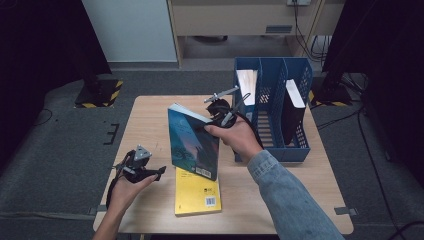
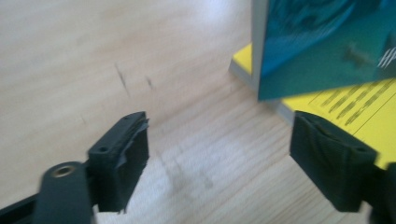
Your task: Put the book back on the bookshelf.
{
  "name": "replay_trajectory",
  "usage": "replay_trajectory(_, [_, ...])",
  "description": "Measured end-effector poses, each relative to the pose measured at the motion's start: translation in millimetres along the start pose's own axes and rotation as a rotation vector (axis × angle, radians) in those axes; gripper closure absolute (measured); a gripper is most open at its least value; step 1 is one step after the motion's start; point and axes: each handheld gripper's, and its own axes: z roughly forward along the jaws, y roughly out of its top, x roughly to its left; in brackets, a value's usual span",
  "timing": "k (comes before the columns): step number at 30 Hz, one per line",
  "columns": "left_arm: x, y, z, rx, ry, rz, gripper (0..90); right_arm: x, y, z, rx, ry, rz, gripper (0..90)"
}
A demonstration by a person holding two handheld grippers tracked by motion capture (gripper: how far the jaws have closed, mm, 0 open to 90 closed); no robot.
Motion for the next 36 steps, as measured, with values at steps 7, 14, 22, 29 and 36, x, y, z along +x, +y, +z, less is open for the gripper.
replay_trajectory(7, [19.7,-18.4,5.2,0.055,-0.039,-0.052,6.7,2.7,2.4,0.8,-0.026,-0.031,0.029,73.0])
replay_trajectory(14, [31.8,-30.6,11.5,0.087,-0.016,-0.094,6.6,4.7,3.8,-4.3,-0.046,-0.021,0.048,73.0])
replay_trajectory(22, [34.2,-34.6,14.2,0.106,0.014,-0.104,5.5,4.0,-2.5,-12.4,-0.068,-0.042,0.061,73.0])
replay_trajectory(29, [37.8,-42.0,14.6,0.075,0.056,-0.1,4.3,6.1,-11.7,-29.4,-0.1,-0.035,0.062,72.9])
replay_trajectory(36, [37.1,-48.8,18.6,0.005,0.074,-0.105,0.0,10.2,-22.6,-48.4,-0.117,-0.045,0.06,72.9])
